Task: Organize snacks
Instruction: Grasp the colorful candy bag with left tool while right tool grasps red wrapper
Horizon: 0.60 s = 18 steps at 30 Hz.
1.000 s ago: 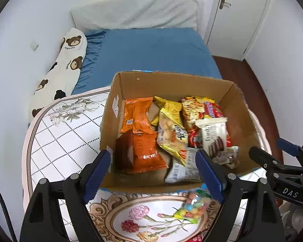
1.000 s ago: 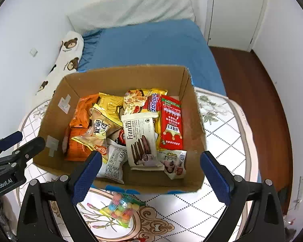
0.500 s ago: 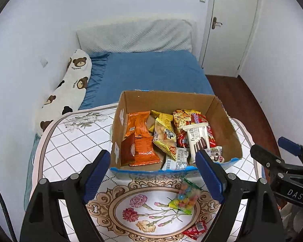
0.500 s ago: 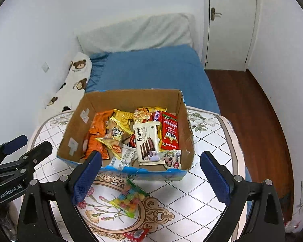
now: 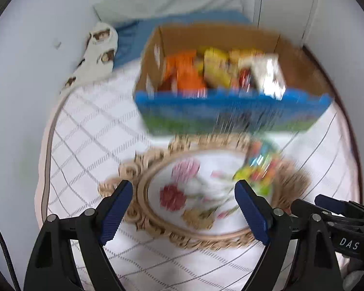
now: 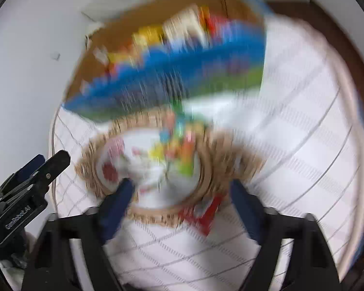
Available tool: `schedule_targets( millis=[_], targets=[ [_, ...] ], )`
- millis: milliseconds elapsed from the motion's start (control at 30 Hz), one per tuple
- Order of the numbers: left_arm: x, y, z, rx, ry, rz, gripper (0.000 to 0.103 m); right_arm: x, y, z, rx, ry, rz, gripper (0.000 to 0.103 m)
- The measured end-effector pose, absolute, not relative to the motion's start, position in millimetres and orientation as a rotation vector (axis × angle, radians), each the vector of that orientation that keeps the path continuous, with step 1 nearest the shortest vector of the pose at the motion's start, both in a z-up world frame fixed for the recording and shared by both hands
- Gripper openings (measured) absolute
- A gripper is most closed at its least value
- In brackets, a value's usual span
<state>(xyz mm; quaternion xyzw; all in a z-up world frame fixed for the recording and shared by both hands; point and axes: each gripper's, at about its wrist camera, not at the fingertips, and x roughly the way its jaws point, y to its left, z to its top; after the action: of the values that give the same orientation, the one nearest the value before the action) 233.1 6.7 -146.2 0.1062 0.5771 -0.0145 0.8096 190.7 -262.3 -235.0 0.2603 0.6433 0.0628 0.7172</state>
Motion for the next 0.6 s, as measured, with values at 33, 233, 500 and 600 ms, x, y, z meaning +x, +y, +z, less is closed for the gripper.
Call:
schedule_targets(
  millis=[33, 233, 500, 600],
  targets=[
    [229.8, 8.0, -155.7, 0.244, 1.248, -0.021, 0.086, 185.8, -262.1, -244.9, 0.608, 1.437, 0.141, 0.077],
    [223.0, 13.7, -190.1, 0.291, 1.308, 0.005, 0.086, 170.5, -249.8, -304.2, 0.737, 1.534, 0.125, 0.070],
    [245.1, -21.7, -199.5, 0.350, 1.329, -0.083, 0.086, 156.5, -261.1, -310.9, 0.699, 1.494, 0.077, 0.043],
    [260.1, -54.7, -208.1, 0.399, 1.343, -0.176, 0.086, 150.7, -287.0, -300.5, 0.685, 1.466, 0.023, 0.043]
  ],
)
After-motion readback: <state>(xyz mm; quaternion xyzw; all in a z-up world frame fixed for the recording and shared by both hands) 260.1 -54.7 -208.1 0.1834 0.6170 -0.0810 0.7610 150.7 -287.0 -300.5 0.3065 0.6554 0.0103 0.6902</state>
